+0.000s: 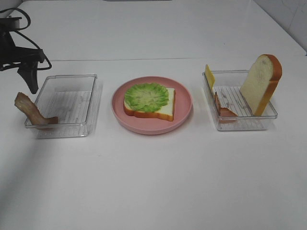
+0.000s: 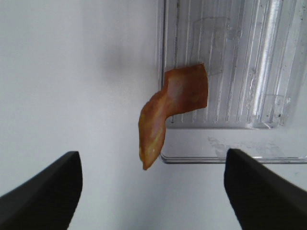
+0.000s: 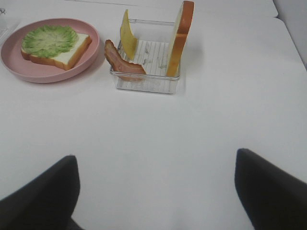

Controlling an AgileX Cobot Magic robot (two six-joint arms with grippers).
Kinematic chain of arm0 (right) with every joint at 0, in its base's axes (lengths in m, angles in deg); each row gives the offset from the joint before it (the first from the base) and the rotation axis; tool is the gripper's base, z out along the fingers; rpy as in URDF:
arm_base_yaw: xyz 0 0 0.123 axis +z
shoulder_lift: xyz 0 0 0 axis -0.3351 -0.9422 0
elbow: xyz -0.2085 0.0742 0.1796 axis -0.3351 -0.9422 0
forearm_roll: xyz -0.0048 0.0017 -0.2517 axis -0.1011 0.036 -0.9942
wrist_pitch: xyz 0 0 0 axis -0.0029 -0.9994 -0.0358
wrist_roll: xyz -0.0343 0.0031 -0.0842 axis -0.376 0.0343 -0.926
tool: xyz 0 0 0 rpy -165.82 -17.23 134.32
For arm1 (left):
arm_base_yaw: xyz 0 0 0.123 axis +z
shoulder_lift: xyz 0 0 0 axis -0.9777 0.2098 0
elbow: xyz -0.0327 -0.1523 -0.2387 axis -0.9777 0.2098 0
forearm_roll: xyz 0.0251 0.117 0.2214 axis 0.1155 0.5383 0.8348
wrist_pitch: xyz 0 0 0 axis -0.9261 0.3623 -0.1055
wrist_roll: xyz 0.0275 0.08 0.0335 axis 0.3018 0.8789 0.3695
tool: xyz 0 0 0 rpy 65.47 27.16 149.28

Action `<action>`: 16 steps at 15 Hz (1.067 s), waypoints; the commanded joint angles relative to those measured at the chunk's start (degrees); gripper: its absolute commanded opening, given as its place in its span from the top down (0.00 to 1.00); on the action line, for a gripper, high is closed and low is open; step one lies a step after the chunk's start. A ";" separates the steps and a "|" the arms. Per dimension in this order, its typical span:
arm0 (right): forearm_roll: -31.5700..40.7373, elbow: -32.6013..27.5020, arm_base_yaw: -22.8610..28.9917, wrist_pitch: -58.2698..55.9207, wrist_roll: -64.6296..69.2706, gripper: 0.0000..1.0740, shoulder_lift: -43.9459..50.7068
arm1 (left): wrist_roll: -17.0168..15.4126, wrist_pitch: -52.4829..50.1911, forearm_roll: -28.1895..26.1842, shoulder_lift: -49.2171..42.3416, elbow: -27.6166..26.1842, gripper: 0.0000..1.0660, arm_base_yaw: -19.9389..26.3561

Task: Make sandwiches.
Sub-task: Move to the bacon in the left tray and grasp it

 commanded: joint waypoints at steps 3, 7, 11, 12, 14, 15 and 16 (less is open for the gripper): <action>0.52 -0.11 -0.46 0.34 -0.06 0.23 0.69 | -0.57 -1.78 -1.09 3.78 0.40 0.29 -0.23; 0.63 -0.11 -0.46 0.34 -0.06 0.23 0.69 | -0.57 -2.69 -1.15 5.67 0.40 0.41 -0.23; 0.63 -0.11 -0.46 0.34 -0.06 0.23 0.69 | -0.23 -4.18 -1.15 5.84 0.34 0.74 -0.23; 0.63 -0.11 -0.46 0.34 -0.06 0.23 0.69 | -0.23 -4.24 -1.15 5.84 0.34 0.83 -0.23; 0.63 -0.11 -0.46 0.34 -0.06 0.23 0.69 | -0.06 -4.35 -1.15 5.84 0.34 0.99 -0.23; 0.63 -0.11 -0.46 0.34 -0.06 0.23 0.69 | 0.06 -4.35 -1.26 5.67 0.34 1.00 -0.23; 0.63 -0.11 -0.46 0.34 -0.06 0.23 0.69 | 0.06 -4.35 -1.55 5.56 0.34 1.00 -0.23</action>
